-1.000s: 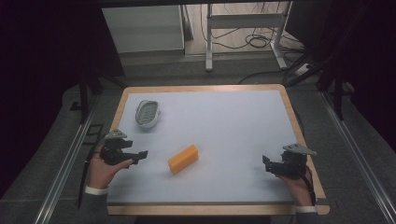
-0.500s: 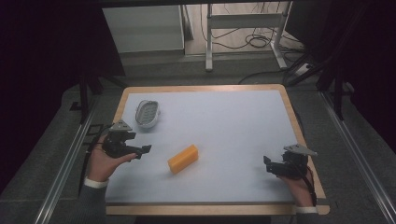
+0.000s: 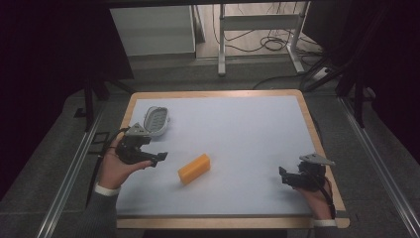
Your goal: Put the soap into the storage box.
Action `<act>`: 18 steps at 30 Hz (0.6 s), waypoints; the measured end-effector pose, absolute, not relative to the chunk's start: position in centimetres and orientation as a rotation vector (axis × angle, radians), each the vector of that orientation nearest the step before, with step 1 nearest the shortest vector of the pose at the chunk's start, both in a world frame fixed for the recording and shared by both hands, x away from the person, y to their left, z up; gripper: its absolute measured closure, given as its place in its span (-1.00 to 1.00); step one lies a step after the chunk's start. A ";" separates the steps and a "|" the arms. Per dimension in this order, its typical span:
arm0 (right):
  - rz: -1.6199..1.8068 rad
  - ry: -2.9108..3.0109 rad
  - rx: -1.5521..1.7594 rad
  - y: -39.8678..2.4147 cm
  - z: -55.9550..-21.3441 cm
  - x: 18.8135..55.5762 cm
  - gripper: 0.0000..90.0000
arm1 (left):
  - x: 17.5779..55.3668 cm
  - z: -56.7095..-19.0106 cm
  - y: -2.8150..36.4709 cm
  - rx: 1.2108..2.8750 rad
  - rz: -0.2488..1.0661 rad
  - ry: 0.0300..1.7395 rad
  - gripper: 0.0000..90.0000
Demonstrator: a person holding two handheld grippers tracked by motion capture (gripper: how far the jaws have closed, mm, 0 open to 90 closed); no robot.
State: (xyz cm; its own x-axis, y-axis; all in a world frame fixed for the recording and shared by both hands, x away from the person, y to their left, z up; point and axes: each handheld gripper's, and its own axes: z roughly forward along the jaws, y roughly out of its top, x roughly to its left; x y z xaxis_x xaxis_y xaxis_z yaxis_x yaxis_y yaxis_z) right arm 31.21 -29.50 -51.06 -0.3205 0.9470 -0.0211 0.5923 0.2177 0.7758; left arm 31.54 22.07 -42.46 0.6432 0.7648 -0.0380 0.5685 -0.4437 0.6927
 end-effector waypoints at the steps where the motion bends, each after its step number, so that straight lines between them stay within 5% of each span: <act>1: 0.933 1.994 1.415 -29.5 -51.0 31.2 -0.91 | 31.6 -42.4 21.6 2.186 0.364 1.021 -0.66; 18: 0.937 1.989 1.409 -29.7 -50.9 31.0 -0.91 | 32.5 -42.4 18.1 2.255 0.338 0.939 -0.66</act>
